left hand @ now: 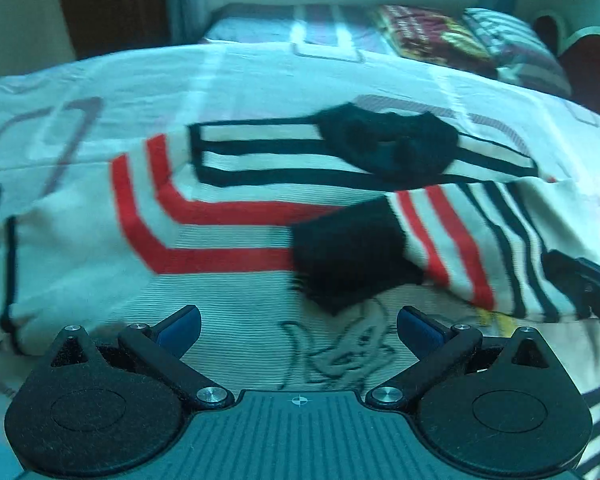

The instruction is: Fold small clothes

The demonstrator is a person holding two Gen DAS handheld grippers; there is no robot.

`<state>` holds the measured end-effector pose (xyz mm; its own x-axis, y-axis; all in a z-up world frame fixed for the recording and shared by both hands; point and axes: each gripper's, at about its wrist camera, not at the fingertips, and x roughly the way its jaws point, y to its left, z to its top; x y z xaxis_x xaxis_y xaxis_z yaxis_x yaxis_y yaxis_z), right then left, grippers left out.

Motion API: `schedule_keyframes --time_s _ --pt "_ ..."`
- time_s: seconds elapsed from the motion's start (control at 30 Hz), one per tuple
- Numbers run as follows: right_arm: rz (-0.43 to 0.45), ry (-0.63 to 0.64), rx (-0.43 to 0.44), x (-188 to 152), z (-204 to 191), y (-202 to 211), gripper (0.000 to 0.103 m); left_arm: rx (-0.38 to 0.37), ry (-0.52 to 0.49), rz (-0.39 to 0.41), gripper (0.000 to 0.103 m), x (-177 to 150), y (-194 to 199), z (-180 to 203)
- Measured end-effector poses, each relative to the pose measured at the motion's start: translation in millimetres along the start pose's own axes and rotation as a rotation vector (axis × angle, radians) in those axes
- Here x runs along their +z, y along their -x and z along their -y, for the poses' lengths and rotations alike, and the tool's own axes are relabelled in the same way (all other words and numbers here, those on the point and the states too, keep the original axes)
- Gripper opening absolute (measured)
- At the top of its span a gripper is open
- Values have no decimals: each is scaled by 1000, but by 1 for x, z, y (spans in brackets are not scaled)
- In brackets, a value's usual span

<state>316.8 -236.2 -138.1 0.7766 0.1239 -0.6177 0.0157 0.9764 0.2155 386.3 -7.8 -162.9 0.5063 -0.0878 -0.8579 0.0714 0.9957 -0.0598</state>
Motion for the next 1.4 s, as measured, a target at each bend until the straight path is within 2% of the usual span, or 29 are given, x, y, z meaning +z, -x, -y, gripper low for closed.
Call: schedule_keyframes --time_s 0.1,0.23,0.27,0.3,0.33,0.37,0.5,0.6,0.63,0.67,0.83,1.0,1.13,1.23,1.37,1.4 --pt "25 1 -77 -7 20 14 62 -66 9 -25 103 1 -8 3" --pt "31 -56 -114 -15 44 25 63 -165 95 -65 102 3 -21 4" --pt "32 -63 -121 -17 48 27 63 -197 117 -67 91 3 -24 4" --pt "32 -73 -125 -19 52 27 63 -219 132 -52 84 3 -26 4" --pt "30 -84 -127 -21 57 28 63 -232 137 -43 78 4 -28 4" --pt "28 -94 -129 -23 60 28 63 -228 143 -45 76 7 -31 4" --pt "33 -109 -133 -28 68 30 63 -208 174 -22 76 16 -40 -1" --pt "34 -110 -141 -30 71 31 63 -240 181 -9 75 18 -41 -2" --pt "33 -109 -146 -30 72 30 63 -263 172 7 68 16 -41 -2" --pt "32 -110 -148 -30 73 29 63 -254 169 3 50 16 -43 -1" --pt "33 -120 -149 -31 75 28 64 -270 182 26 20 17 -41 -3" --pt "35 -115 -177 -31 76 27 64 -304 219 110 17 28 -20 -11" --pt "32 -104 -177 -31 75 27 65 -278 231 178 17 40 -5 -34" --pt "23 -118 -170 -32 75 22 65 -226 235 169 17 39 -12 -50" --pt "11 -126 -186 -32 72 12 65 -195 185 65 17 29 -40 -51" --pt "6 -134 -192 -31 73 10 65 -186 163 67 17 27 -42 -47"
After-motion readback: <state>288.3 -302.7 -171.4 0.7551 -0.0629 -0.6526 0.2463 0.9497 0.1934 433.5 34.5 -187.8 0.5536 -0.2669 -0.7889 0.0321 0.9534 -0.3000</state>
